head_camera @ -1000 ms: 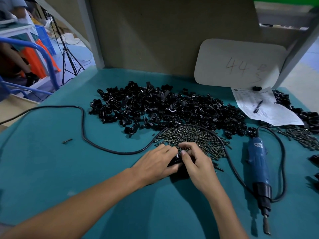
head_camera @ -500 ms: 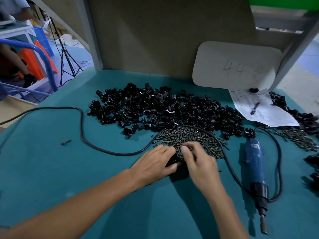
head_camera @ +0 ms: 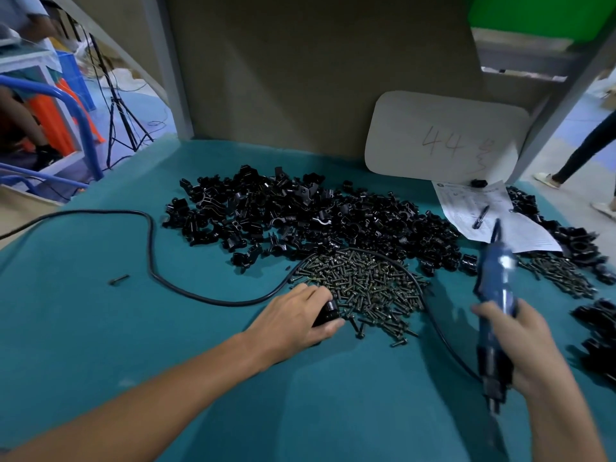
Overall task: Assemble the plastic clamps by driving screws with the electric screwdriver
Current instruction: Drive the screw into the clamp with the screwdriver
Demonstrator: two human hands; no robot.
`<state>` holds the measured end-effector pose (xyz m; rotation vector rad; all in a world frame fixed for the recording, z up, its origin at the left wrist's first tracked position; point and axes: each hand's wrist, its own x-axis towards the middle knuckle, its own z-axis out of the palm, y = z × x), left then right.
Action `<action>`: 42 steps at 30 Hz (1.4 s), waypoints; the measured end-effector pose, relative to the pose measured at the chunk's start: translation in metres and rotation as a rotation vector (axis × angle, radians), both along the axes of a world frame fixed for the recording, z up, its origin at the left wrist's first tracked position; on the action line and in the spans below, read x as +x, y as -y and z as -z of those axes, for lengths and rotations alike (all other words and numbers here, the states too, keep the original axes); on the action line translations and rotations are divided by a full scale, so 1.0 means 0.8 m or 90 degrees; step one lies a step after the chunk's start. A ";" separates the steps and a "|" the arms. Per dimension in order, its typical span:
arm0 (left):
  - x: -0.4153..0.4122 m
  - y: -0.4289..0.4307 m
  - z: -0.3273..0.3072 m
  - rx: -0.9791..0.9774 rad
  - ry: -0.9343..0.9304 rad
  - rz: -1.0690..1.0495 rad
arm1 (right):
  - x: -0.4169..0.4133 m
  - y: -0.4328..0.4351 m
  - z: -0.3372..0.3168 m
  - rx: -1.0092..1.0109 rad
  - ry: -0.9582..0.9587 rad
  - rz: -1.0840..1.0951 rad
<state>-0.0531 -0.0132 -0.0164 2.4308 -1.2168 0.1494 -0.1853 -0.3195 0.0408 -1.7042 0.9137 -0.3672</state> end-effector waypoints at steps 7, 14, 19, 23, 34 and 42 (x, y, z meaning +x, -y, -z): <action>-0.001 0.002 0.000 -0.025 0.046 -0.017 | 0.071 -0.067 -0.011 0.598 0.493 0.084; 0.000 0.002 -0.002 -0.033 0.064 -0.018 | 0.099 -0.096 0.026 0.671 0.580 0.174; 0.000 0.002 -0.002 -0.013 0.050 -0.016 | 0.101 -0.103 0.028 0.690 0.606 0.193; 0.000 0.001 -0.001 0.022 0.048 -0.018 | 0.103 -0.110 0.030 0.701 0.614 0.192; 0.003 0.001 -0.001 0.075 0.035 -0.023 | 0.107 -0.125 0.019 0.624 0.590 0.243; 0.002 -0.001 -0.002 0.093 0.024 -0.024 | 0.112 -0.129 0.013 0.551 0.541 0.329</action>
